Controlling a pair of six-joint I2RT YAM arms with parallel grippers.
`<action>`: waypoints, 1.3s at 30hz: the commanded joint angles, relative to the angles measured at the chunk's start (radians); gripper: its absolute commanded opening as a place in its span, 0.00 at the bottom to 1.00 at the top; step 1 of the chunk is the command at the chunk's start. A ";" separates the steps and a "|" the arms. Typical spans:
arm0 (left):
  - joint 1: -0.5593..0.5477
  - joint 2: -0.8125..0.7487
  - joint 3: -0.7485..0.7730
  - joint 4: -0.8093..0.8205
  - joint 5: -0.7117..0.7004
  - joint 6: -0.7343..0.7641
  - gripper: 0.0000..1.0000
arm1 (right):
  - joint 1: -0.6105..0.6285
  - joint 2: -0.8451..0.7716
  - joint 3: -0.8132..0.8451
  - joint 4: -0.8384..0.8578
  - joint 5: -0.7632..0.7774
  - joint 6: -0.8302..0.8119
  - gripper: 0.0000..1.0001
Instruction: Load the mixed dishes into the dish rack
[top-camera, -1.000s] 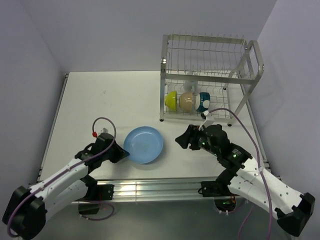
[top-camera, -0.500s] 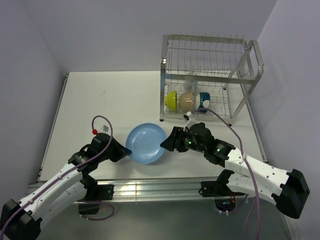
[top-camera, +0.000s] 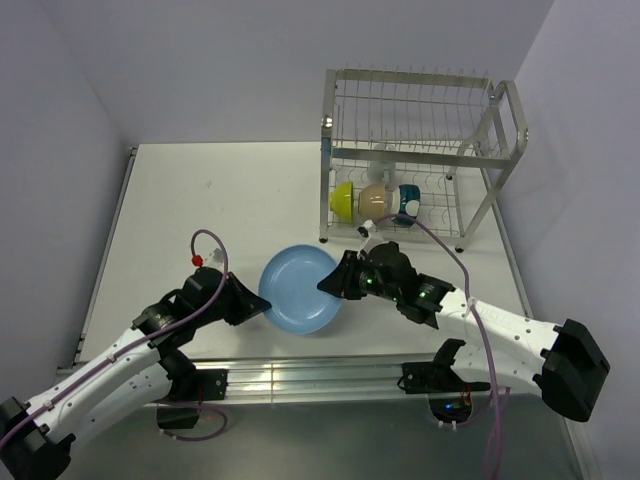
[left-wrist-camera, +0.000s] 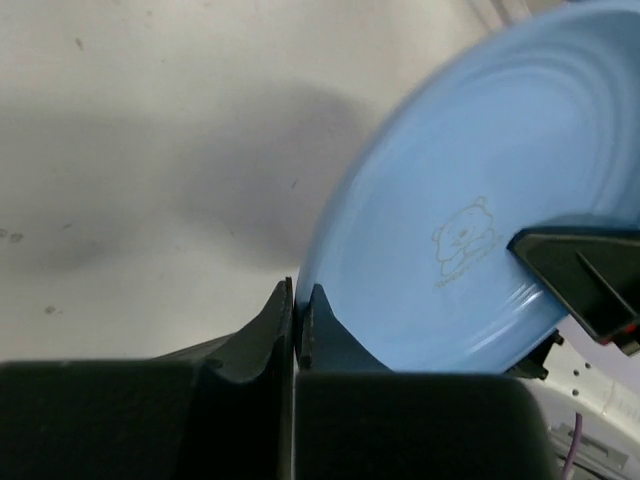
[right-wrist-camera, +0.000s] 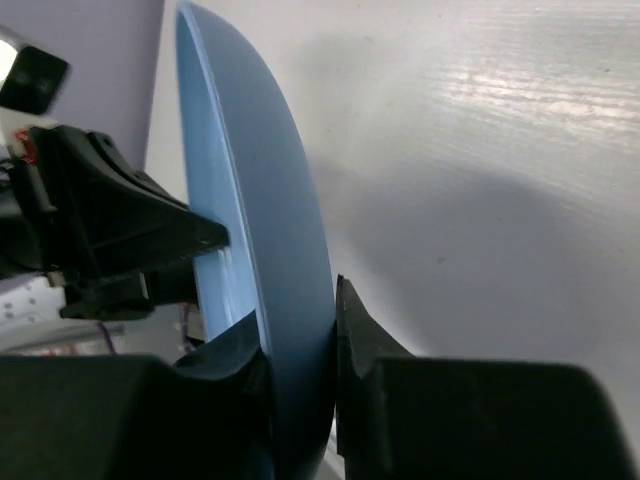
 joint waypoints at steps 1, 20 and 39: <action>-0.044 -0.011 0.073 0.061 0.011 -0.019 0.00 | 0.018 -0.011 0.046 0.119 -0.007 0.017 0.12; -0.094 -0.177 0.280 -0.043 0.005 0.053 0.99 | 0.273 -0.087 0.522 -0.499 0.568 -0.184 0.00; -0.094 -0.076 0.416 -0.040 0.100 0.191 0.95 | 0.193 0.128 1.106 0.031 1.245 -1.122 0.00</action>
